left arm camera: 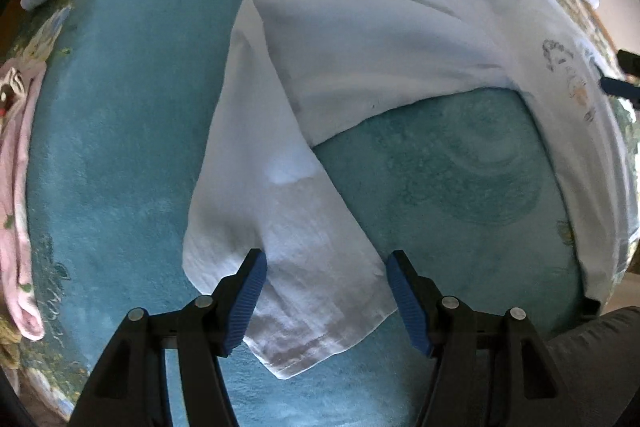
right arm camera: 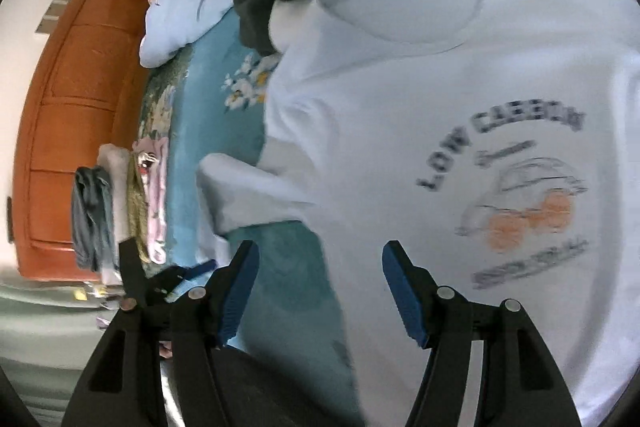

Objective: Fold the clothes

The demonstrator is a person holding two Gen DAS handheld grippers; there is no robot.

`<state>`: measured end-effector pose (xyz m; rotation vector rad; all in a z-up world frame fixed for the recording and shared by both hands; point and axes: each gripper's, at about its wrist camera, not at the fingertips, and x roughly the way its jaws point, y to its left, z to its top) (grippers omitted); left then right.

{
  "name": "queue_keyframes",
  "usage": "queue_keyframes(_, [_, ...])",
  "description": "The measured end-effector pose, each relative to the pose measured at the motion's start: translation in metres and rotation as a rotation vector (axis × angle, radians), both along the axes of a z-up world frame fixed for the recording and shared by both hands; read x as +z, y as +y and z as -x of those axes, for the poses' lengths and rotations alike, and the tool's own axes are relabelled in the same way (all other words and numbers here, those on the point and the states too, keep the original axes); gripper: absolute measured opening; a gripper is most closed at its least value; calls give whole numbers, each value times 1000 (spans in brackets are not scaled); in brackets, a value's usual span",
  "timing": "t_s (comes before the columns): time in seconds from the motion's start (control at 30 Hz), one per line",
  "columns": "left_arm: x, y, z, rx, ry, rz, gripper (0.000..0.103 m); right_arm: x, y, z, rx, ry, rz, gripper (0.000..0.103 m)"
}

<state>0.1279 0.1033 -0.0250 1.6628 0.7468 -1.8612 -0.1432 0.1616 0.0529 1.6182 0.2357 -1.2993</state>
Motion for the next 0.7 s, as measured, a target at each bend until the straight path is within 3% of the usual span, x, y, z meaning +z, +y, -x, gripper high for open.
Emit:
queue_keyframes(0.13, [0, 2, 1, -3, -17, 39, 57, 3, 17, 15, -29, -4, 4, 65])
queue_keyframes(0.2, [3, -4, -10, 51, 3, 45, 40, 2, 25, 22, -46, -15, 4, 65])
queue_keyframes(0.27, [6, -11, -21, 113, 19, 49, 11, 0, 30, 24, -58, -25, 3, 65])
queue_keyframes(0.3, [7, -16, -27, 155, 23, 49, 6, -2, 33, 26, -64, -30, 3, 65])
queue_keyframes(0.37, [15, -26, -42, 253, 53, 50, 5, -6, 40, 30, -82, -51, -10, 65])
queue_keyframes(0.57, [70, -59, -117, 673, 308, 71, 5, -7, 56, 46, -127, -80, 1, 65])
queue_keyframes(0.63, [85, -71, -160, 842, 348, 68, 5, -4, 58, 51, -132, -72, 17, 65])
queue_keyframes(0.7, [88, -77, -188, 947, 358, 43, 5, -3, 62, 57, -139, -77, 27, 65])
